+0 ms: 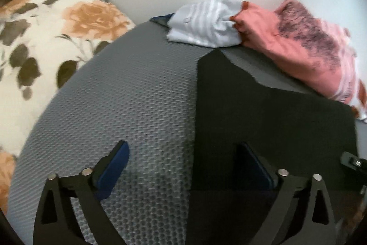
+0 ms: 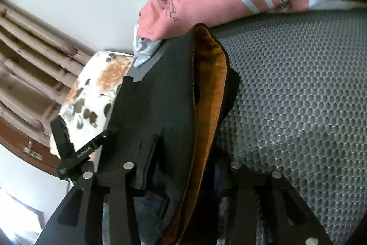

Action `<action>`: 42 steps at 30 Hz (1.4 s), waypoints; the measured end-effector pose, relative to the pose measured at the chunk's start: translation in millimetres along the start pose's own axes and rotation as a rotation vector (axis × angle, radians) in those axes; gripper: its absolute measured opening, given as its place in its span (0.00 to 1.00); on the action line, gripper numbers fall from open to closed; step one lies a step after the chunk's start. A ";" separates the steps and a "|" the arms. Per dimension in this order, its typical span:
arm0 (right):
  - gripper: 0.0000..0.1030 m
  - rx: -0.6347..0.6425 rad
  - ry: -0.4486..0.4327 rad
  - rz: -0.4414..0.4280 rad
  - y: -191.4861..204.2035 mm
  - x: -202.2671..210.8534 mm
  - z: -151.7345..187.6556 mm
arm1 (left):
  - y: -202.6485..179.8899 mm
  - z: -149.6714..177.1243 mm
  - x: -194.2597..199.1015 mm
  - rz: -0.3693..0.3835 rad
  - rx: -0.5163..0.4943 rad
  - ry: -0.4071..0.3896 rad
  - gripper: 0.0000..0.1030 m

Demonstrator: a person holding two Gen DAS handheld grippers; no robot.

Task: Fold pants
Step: 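Lay the folded trousers on the bed and open both grippers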

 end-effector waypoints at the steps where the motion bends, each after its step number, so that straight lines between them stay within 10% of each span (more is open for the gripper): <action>1: 0.37 0.012 0.000 0.010 1.9 -0.2 0.0 | 1.2 0.1 -2.1 -0.034 0.007 0.005 1.00; 24: 0.72 0.240 -0.158 0.240 82.0 51.6 24.7 | -42.0 43.9 99.0 -0.145 -0.223 -0.302 1.00; 42: 0.91 0.266 -0.201 0.312 128.8 87.4 45.3 | -66.9 61.0 165.4 -0.042 -0.209 -0.406 1.00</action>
Point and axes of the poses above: each gripper's, at about its wrist camera, not at the fingertips, and x roughly against the way its jaws point, y to its left, z to its underside, the point moved 3 cm from there along -x, roughly the way its jaws point, and after that the axes turned 12 degrees about x, right-handed, at the moved point
